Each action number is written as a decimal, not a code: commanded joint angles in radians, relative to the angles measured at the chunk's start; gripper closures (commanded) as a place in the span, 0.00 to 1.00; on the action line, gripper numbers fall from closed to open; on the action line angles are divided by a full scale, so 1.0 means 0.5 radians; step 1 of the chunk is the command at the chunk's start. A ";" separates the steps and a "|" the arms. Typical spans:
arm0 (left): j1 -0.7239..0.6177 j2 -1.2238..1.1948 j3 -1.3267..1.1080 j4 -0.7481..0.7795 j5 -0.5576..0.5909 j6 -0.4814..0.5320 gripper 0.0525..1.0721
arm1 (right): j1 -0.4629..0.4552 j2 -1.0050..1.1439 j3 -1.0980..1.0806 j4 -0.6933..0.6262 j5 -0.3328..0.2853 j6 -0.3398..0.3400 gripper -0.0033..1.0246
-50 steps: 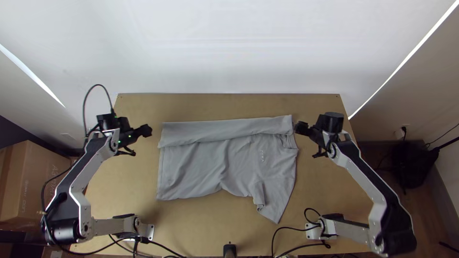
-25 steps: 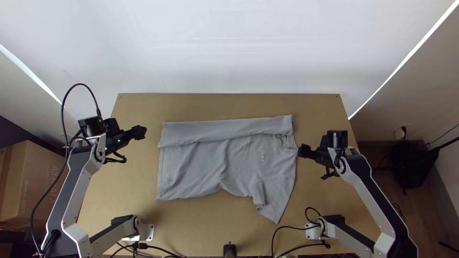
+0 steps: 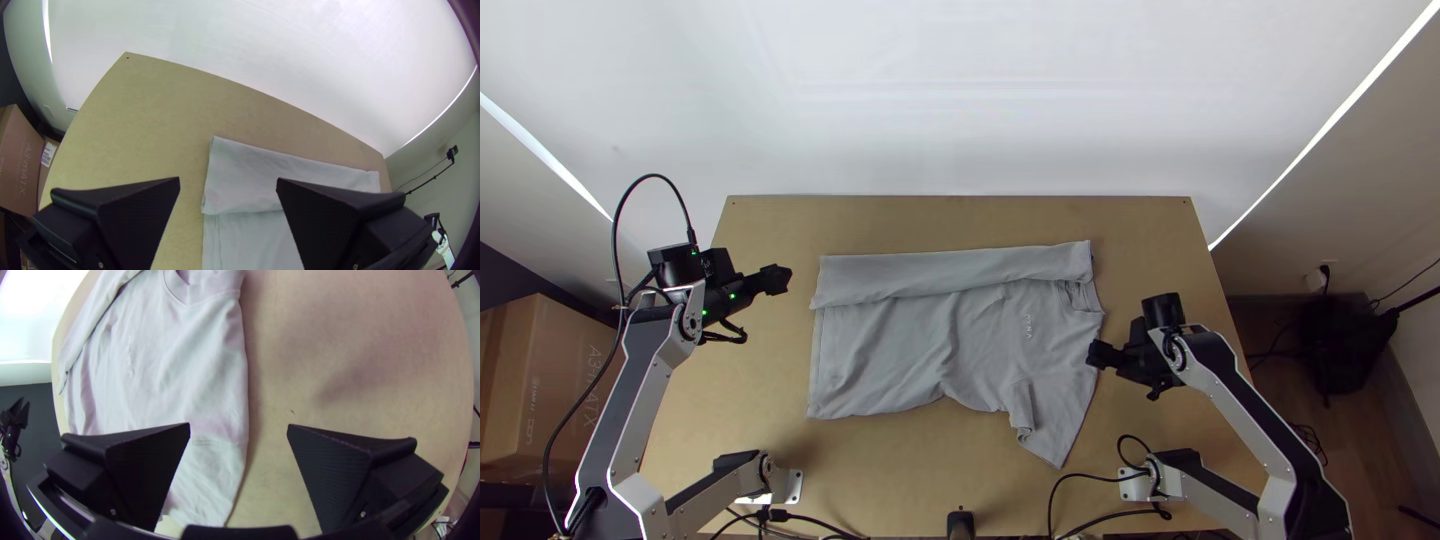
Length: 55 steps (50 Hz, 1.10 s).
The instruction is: Fold the t-shirt
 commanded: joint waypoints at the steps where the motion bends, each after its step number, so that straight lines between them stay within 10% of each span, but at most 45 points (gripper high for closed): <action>1: -0.008 -0.030 0.038 -0.013 0.026 -0.036 0.05 | 0.031 0.049 -0.065 -0.035 -0.035 0.048 0.18; 8: -0.008 -0.030 0.044 -0.013 0.026 -0.036 0.05 | 0.034 0.095 -0.098 -0.035 -0.044 0.045 0.41; 22: -0.023 -0.006 0.059 -0.016 0.023 -0.039 0.05 | 0.071 0.208 -0.132 -0.010 -0.054 0.023 0.43; 28: -0.026 0.046 0.077 -0.120 0.020 0.037 0.05 | 0.120 0.187 -0.138 0.048 -0.054 0.017 0.97; 55: -0.324 0.108 -0.180 -1.056 -0.392 0.663 0.05 | 0.148 0.144 -0.086 0.048 -0.050 0.005 0.97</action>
